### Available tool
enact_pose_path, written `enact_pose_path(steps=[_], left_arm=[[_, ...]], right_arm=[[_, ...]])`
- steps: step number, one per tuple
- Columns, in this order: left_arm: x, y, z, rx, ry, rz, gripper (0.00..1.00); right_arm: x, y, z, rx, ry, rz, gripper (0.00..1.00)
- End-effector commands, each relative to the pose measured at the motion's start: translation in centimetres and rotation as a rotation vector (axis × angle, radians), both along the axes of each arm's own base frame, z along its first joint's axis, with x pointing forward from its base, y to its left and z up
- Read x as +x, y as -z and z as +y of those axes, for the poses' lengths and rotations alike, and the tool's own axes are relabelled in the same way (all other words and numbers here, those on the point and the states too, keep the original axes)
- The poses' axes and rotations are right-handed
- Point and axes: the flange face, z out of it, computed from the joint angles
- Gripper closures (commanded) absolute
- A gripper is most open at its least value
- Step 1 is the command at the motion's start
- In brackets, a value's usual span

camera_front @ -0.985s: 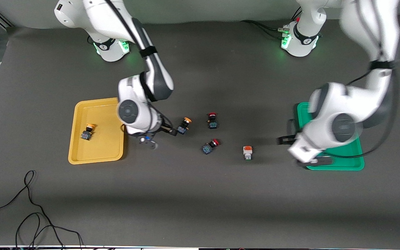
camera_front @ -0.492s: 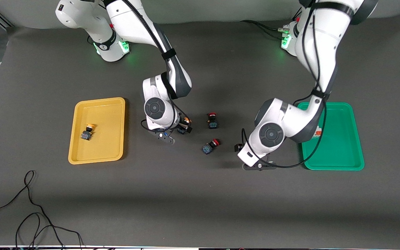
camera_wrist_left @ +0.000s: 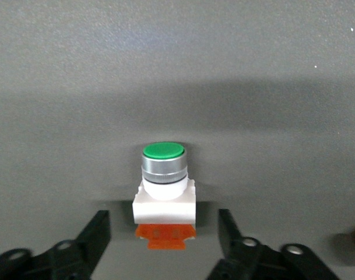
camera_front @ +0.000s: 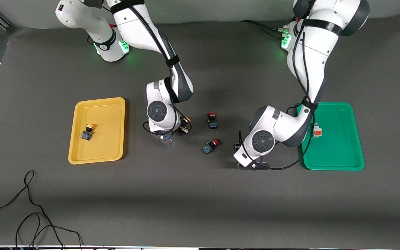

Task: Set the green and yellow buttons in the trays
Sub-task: 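Carry both held buttons to their matching trays and lower them in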

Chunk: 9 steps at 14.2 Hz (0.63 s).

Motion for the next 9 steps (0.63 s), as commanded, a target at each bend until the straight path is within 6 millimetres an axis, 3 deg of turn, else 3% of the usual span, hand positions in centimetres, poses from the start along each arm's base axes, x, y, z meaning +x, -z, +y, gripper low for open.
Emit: enact_pose_path(steps=[1,4,7,9], left_arm=[[0.0,-1.0,-0.3,0.01,-0.011,-0.006,0.78],[0.8,-3.0,-0.2,0.005,-0.068,-0.028,0.78],[0.4,-10.6,0.9,0.027,-0.095,-0.007,0.79],[0.4,-14.4,5.0,0.007,-0.122,0.037,0.81]], right_arm=[[3.1,-3.1,-3.1,0.02,0.07,-0.011,1.0],[8.7,-9.5,-11.1,0.018,0.071,0.065,1.0],[10.5,-16.5,-21.9,0.09,-0.035,0.125,1.0],[10.7,-16.6,-27.9,0.122,-0.118,0.136,1.0]])
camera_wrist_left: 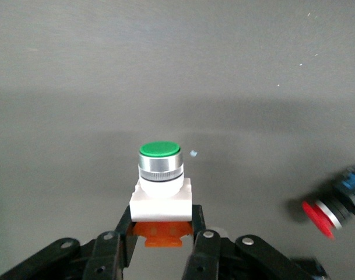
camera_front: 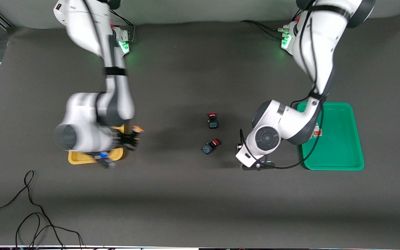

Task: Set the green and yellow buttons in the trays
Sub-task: 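Carry both held buttons to their matching trays and lower them in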

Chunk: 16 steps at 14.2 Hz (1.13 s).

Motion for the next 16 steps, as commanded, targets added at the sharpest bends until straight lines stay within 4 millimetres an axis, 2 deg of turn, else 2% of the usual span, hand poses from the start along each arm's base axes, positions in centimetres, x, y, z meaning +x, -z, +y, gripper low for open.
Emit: enact_pose_path(steps=[1,4,7,8,10,13,14,16], left_arm=[[-0.6,-6.0,7.0,-0.011,-0.039,0.04,0.81],[-1.5,-6.7,18.1,-0.014,-0.018,0.083,0.81],[-1.7,-4.7,32.1,0.003,0.039,0.116,0.81],[-1.6,-3.3,35.3,0.004,0.051,0.128,0.81],[-1.9,0.7,40.1,0.026,0.07,0.127,0.8],[-4.0,7.6,43.2,0.054,0.09,0.088,0.8],[-4.5,8.5,43.6,0.056,0.094,0.076,0.79],[-4.6,8.2,43.7,0.057,0.1,0.087,0.79]], right_arm=[[-0.6,1.3,-5.3,0.037,-0.13,0.024,1.0],[-2.1,5.2,-8.9,0.031,-0.255,0.026,1.0],[-3.7,8.2,-10.8,0.011,-0.289,0.007,1.0],[-4.4,9.4,-11.0,0.0,-0.298,0.003,1.0],[-5.6,12.1,-11.2,-0.021,-0.331,-0.008,1.0],[-5.8,13.8,-11.1,-0.049,-0.342,-0.015,1.0],[-5.7,13.8,-11.2,-0.052,-0.341,-0.02,0.77],[-5.3,12.4,-11.5,-0.023,-0.359,-0.039,0.02]])
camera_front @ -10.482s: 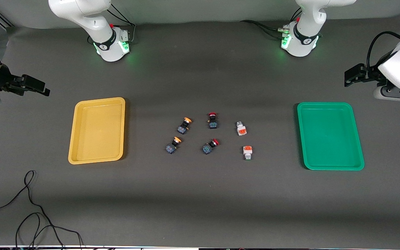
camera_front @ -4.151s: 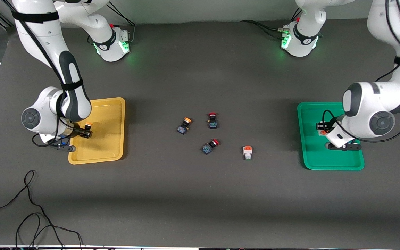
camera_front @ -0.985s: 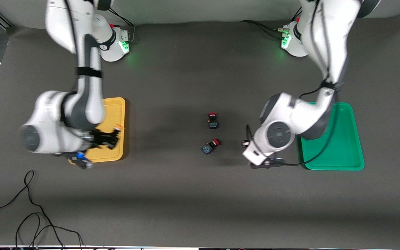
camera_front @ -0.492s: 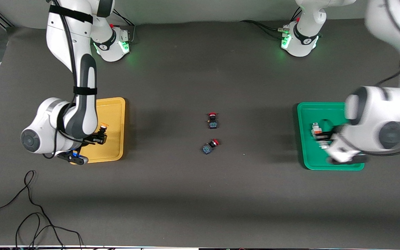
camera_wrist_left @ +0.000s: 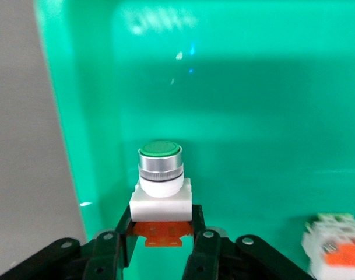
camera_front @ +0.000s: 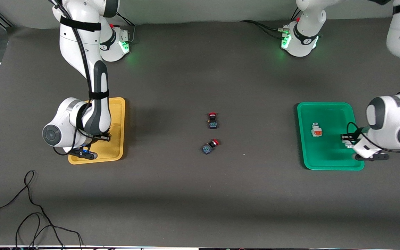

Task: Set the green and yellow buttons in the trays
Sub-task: 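Open both grippers and lift them away from the trays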

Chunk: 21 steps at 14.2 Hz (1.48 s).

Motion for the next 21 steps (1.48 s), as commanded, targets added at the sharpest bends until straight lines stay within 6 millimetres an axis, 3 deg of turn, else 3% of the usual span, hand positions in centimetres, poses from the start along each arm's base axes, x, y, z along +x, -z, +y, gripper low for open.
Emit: enact_pose_path(steps=[1,3,4,5,6,8,13,14,17,19,21], left_arm=[[-0.5,-2.0,-0.4,0.011,0.03,0.015,0.79],[-0.6,-3.4,-0.5,0.017,0.03,0.031,0.78],[-0.6,-3.7,-0.6,0.018,0.032,0.042,0.55],[-0.4,-3.9,-0.9,0.015,0.048,0.048,0.01],[-0.2,-4.4,-0.8,0.013,0.059,0.06,0.0],[0.7,-7.3,-0.6,0.018,0.049,0.085,0.0],[1.9,-19.9,-2.1,-0.022,0.045,0.115,0.0],[1.7,-22.2,-2.4,-0.044,0.05,0.114,0.0],[-1.0,-30.5,-3.4,-0.079,0.087,0.063,0.0],[-2.7,-34.7,-4.5,-0.082,0.09,0.02,0.0],[-3.9,-37.8,-7.4,-0.086,0.124,-0.013,0.0]], right_arm=[[0.6,-3.3,-0.8,0.051,-0.018,-0.03,0.0],[0.9,-7.8,-1.9,0.095,0.002,-0.053,0.0],[0.8,-10.9,-2.5,0.092,-0.004,-0.077,0.0],[0.6,-14.2,-3.6,0.073,-0.007,-0.109,0.0],[0.1,-16.7,-3.8,0.067,-0.009,-0.123,0.0],[-0.9,-21.2,-4.9,0.054,0.006,-0.161,0.0],[-2.5,-30.3,-8.0,0.056,0.041,-0.244,0.0],[-2.7,-31.5,-8.8,0.06,0.051,-0.249,0.0],[-2.9,-32.2,-9.7,0.046,0.04,-0.249,0.0],[-2.7,-32.8,-9.7,0.039,0.04,-0.261,0.0],[-2.8,-33.0,-10.9,0.036,0.057,-0.265,0.0]])
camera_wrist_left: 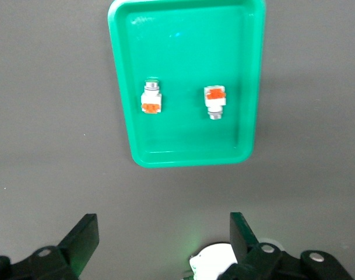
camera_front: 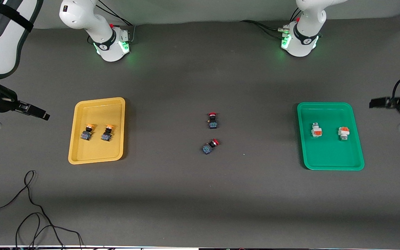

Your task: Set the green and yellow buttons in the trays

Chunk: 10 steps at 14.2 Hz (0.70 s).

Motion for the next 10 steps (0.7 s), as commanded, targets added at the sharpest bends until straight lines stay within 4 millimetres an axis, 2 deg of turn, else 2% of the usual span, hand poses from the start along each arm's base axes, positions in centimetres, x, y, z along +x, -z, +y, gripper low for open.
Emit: enact_pose_path(steps=[1,2,4,7,10], left_arm=[[-2.2,-4.0,-4.7,-0.003,0.069,-0.045,0.0],[-2.6,-4.7,-6.3,-0.002,0.094,-0.056,0.0],[-3.2,-6.0,-8.1,-0.003,0.108,-0.077,0.0],[-3.8,-7.6,-9.9,-0.047,0.06,-0.111,0.0],[-3.8,-8.0,-11.0,-0.044,0.059,-0.12,0.0]], right_arm=[[-0.1,-1.2,-1.7,-0.008,0.004,-0.004,0.0],[0.0,-1.4,-1.7,-0.01,0.014,-0.007,0.0],[0.4,-1.8,-0.9,-0.012,0.003,-0.012,0.0],[0.5,-2.1,-0.7,-0.009,0.0,-0.007,0.0],[0.1,-2.3,-1.9,0.011,-0.001,-0.003,0.0]])
